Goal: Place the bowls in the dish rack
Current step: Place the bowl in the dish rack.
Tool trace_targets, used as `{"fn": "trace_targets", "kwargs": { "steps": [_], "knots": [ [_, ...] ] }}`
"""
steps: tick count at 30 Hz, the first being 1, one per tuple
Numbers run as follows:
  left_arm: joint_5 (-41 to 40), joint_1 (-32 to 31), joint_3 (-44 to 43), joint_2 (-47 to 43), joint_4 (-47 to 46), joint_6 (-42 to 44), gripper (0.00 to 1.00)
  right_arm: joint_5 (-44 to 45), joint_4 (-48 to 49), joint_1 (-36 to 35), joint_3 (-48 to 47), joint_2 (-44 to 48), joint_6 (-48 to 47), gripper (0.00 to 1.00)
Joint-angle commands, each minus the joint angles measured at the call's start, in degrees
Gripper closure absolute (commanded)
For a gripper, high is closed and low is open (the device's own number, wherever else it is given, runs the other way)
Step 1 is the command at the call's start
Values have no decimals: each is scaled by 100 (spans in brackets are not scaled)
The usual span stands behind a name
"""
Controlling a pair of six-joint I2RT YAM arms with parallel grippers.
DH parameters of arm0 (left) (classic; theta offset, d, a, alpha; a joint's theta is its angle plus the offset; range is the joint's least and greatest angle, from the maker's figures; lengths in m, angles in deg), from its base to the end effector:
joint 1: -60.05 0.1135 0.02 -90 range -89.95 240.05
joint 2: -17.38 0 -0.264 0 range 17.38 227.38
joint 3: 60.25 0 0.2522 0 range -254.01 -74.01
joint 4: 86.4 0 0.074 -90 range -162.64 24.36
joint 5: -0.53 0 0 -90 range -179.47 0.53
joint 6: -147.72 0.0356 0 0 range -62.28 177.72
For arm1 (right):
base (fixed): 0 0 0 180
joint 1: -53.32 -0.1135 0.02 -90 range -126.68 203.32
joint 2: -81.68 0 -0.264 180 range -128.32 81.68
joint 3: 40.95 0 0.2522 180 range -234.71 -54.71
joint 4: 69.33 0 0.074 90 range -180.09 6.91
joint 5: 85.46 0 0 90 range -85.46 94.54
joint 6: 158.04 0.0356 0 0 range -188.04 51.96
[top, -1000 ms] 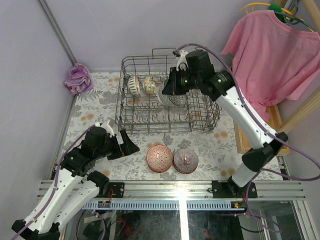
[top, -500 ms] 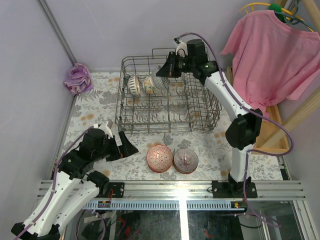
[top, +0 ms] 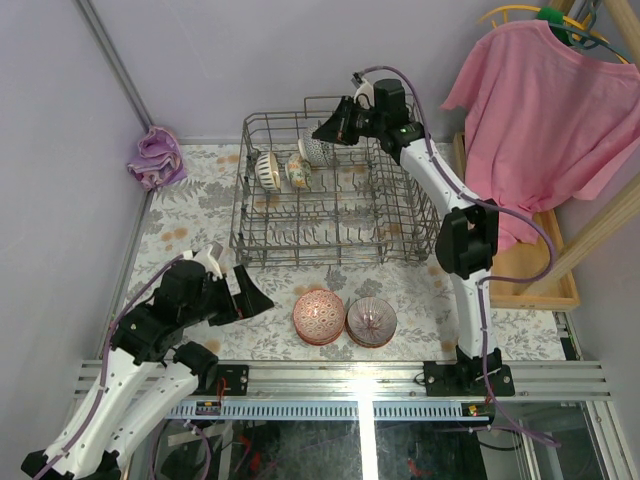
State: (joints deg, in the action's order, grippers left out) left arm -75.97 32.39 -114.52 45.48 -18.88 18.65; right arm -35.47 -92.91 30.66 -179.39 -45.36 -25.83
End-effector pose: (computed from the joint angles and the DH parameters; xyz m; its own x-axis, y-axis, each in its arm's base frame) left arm 0.0803 -0.0515 0.2773 -0.8366 -0.2534 -0.4856 0.1022 0.7988 -0.5929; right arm 0.4759 0.2235 0.3527 -0.7321 0.2520 -0.6329 -0.5173 0.3988 0.7572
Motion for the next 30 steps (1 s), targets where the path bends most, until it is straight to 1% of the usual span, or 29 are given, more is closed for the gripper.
{"fn": "trace_targets", "kwargs": {
  "steps": [1,9,17,30],
  "knots": [
    [391,-20,-143,-92,154,189,0,-279,786,84,-566,-83,360,100],
    [372,-20,-74,-145,193,206,0,-286,1071,152,-481,-365,521,100],
    [347,-20,21,-154,216,259,0,-290,1151,265,-307,-477,492,100],
    [290,-20,59,6,160,328,0,-386,1456,351,-31,-715,603,100]
  ]
}}
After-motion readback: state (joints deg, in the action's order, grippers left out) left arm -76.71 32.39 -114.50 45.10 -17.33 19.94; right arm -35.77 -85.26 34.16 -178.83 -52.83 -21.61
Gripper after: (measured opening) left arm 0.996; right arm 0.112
